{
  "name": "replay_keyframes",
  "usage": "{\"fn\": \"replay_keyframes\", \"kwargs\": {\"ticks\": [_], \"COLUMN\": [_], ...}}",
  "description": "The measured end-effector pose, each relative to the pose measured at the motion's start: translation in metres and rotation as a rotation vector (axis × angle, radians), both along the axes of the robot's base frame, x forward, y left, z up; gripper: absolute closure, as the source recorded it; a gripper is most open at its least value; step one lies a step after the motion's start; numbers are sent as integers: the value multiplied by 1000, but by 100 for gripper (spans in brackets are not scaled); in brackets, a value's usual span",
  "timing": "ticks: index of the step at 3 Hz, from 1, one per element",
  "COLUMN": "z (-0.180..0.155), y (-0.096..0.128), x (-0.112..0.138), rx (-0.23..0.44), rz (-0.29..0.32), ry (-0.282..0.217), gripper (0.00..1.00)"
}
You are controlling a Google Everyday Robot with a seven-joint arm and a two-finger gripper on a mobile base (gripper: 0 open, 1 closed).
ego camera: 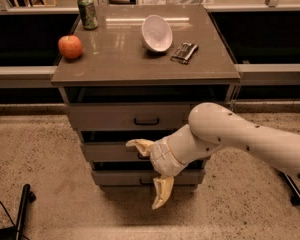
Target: Open middle drawer
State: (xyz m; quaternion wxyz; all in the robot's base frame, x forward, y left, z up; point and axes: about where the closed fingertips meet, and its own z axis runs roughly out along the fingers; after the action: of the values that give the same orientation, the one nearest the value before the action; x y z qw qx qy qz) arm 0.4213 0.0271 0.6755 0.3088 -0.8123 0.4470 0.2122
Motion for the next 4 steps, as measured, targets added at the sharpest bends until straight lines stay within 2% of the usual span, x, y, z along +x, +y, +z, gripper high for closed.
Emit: {"fn": "replay_keyframes", "kwargs": {"ticks": [1,2,3,4], "z": [-53,-116,-163,-163], "y": [-6,2,13,13], "x": [31,60,79,79], "rx": [68,144,178,178], "rz": [-42,-87,-136,-136], "ry": [-11,-15,-5,-5], "gripper": [0,0,0,0]}}
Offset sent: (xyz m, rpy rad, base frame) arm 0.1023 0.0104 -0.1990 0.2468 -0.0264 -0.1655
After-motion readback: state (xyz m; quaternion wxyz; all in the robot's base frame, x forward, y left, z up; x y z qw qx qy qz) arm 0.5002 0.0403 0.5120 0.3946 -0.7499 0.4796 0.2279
